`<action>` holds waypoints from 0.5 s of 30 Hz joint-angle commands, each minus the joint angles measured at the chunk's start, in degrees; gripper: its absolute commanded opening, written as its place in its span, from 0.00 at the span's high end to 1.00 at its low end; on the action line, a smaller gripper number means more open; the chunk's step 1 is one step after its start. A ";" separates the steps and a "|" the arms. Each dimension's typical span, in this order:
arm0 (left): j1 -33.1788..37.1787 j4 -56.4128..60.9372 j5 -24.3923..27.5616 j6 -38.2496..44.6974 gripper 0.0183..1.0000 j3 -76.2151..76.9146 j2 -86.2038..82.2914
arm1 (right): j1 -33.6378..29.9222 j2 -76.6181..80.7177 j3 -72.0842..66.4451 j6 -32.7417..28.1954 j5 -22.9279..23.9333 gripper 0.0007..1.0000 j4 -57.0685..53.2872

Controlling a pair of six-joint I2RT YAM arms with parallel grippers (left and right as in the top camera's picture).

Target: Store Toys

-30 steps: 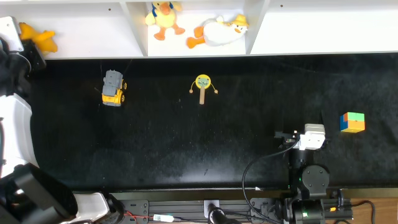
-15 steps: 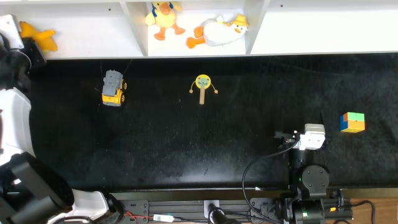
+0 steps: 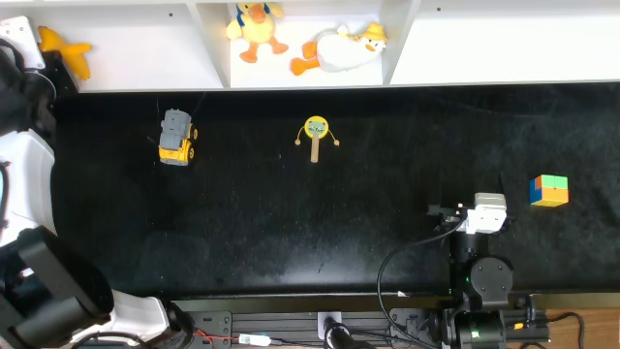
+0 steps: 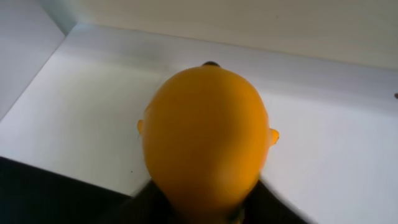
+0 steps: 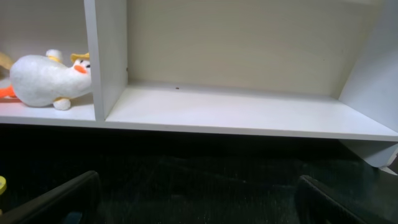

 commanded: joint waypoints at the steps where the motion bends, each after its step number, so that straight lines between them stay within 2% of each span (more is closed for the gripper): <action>1: -0.66 1.07 -0.02 -0.92 0.05 1.01 0.96 | -0.39 -0.35 -0.79 0.00 -0.39 0.00 0.28; 2: -0.68 1.42 -0.02 -0.92 0.00 1.01 0.96 | -0.39 -0.35 -0.79 0.00 -0.39 0.00 0.28; 9: -0.94 -0.57 -0.04 -0.90 0.00 1.01 -1.66 | -0.39 -0.35 -0.79 0.00 -0.39 0.01 0.28; 15: -0.92 -9.33 -0.11 1.49 0.00 0.48 -6.99 | -0.39 -0.35 -0.79 0.00 -0.39 0.00 0.28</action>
